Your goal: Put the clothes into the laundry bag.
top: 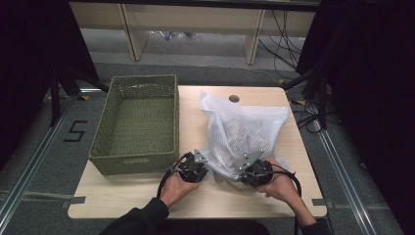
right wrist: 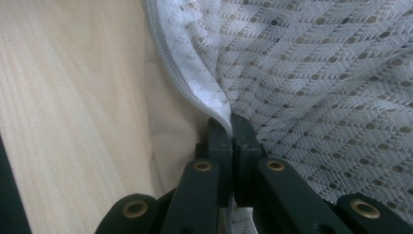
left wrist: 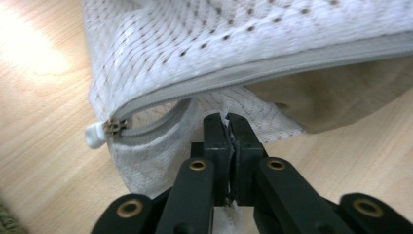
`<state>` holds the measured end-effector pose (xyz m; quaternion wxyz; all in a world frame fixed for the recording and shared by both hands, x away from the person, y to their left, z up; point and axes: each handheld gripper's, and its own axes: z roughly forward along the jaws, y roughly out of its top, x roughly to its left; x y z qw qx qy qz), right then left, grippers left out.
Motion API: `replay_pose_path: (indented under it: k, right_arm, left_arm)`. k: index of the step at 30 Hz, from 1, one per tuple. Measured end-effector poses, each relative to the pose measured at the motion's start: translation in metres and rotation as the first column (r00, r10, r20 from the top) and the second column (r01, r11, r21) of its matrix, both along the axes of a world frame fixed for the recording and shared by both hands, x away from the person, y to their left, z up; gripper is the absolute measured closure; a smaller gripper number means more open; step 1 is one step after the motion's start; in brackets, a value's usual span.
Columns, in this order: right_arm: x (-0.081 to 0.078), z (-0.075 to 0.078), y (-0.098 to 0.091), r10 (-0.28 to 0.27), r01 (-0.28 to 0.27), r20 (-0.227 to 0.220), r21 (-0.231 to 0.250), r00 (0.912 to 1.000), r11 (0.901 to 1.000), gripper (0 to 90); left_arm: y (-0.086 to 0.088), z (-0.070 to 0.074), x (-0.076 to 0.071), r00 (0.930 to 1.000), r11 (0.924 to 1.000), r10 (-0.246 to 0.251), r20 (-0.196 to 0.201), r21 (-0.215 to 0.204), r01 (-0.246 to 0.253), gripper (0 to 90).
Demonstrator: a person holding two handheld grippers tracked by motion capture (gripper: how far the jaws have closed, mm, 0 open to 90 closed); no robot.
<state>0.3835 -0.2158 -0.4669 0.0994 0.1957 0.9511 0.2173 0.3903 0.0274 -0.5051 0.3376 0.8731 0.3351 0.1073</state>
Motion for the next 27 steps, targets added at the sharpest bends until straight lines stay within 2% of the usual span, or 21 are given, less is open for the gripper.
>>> replay_pose_path:
  k: [1,3,4,7,8,9,10,12,14,16,17,19,20,22,23,24,25,26,27]
  right_arm:
    - [0.001,0.0,0.0,0.006,-0.006,0.003,0.005,1.0,1.0,89.9]
    - [0.0,0.001,0.0,-0.003,0.003,0.005,0.013,1.0,0.9999,90.0]
    - [0.001,0.001,0.0,0.012,-0.012,0.012,0.024,0.9999,0.9996,90.0]
    - [0.002,0.001,0.0,0.021,-0.022,0.01,0.061,0.9997,0.9979,90.0]
    - [0.002,0.001,0.001,0.022,-0.022,0.013,0.069,0.9997,0.9974,90.0]
    - [0.002,0.001,0.002,0.017,-0.018,0.018,0.075,0.9997,0.997,90.0]
    - [0.003,0.0,0.003,0.012,-0.014,0.024,0.084,0.9996,0.9964,90.0]
    - [0.007,-0.001,0.006,-0.003,0.0,0.037,0.093,0.9993,0.9956,90.0]
    - [0.014,-0.003,0.011,-0.026,0.021,0.051,0.101,0.9984,0.9947,90.0]
    - [0.024,-0.003,0.016,-0.079,0.071,0.065,0.115,0.9948,0.9908,90.0]
    - [0.028,-0.003,0.018,-0.095,0.086,0.072,0.122,0.9928,0.9887,90.0]
    - [0.038,-0.003,0.021,-0.125,0.113,0.082,0.131,0.9888,0.9849,90.0]
    - [0.043,-0.003,0.023,-0.134,0.122,0.084,0.131,0.9874,0.9838,90.0]
    - [0.05,-0.003,0.027,-0.146,0.133,0.098,0.13,0.9845,0.9825,90.0]
    - [0.056,-0.003,0.029,-0.157,0.143,0.097,0.135,0.9829,0.9805,90.0]
    - [0.06,-0.004,0.031,-0.167,0.152,0.104,0.133,0.9805,0.9793,90.0]
    - [0.064,-0.005,0.033,-0.164,0.149,0.108,0.131,0.9805,0.9801,90.0]
    - [0.068,-0.004,0.035,-0.184,0.17,0.098,0.14,0.9779,0.9755,90.0]
    - [0.071,-0.005,0.036,-0.188,0.172,0.11,0.138,0.976,0.9753,90.0]
  left_arm:
    - [-0.002,-0.001,-0.003,1.0,0.9999,0.008,-0.004,-0.013,-0.008,87.9]
    - [-0.004,0.0,-0.007,0.9997,0.9997,-0.023,0.004,-0.01,0.023,88.1]
    - [-0.005,0.001,-0.009,0.9997,0.9996,-0.021,-0.01,-0.016,0.021,88.1]
    - [-0.007,0.002,-0.013,0.9989,0.9988,-0.045,-0.009,-0.021,0.045,88.2]
    - [-0.007,0.001,-0.014,0.9984,0.9984,-0.056,-0.011,-0.004,0.056,88.2]
    - [-0.008,-0.001,-0.015,0.998,0.9979,-0.061,-0.012,-0.023,0.061,88.3]
    - [-0.007,0.0,-0.015,0.9978,0.9978,-0.066,-0.005,-0.005,0.066,88.3]
    - [-0.007,0.0,-0.017,0.9973,0.9973,-0.073,-0.009,-0.009,0.072,88.3]
    - [-0.007,0.0,-0.018,0.9971,0.9971,-0.075,-0.013,-0.012,0.075,88.4]
    - [-0.006,0.001,-0.02,0.9958,0.996,-0.089,-0.019,-0.006,0.089,88.6]
    - [-0.006,0.001,-0.019,0.995,0.995,-0.1,-0.004,0.005,0.1,88.6]
    - [-0.004,0.002,-0.021,0.9945,0.9948,-0.102,-0.022,0.002,0.102,88.7]
    - [-0.003,0.002,-0.021,0.9936,0.9936,-0.112,-0.01,0.008,0.112,88.7]
    - [-0.002,0.002,-0.024,0.9942,0.9944,-0.105,-0.023,0.007,0.106,88.8]
    - [0.0,0.002,-0.025,0.9944,0.994,-0.105,-0.009,0.028,0.105,88.8]
    - [-0.001,0.001,-0.027,0.9919,0.9924,-0.123,-0.031,-0.004,0.123,88.8]
    - [0.0,0.001,-0.028,0.9892,0.9896,-0.144,-0.028,-0.007,0.144,88.8]
    - [0.001,0.002,-0.029,0.9898,0.9901,-0.14,-0.028,0.006,0.14,88.8]
    - [0.002,0.002,-0.031,0.9895,0.9899,-0.142,-0.03,0.002,0.142,88.9]
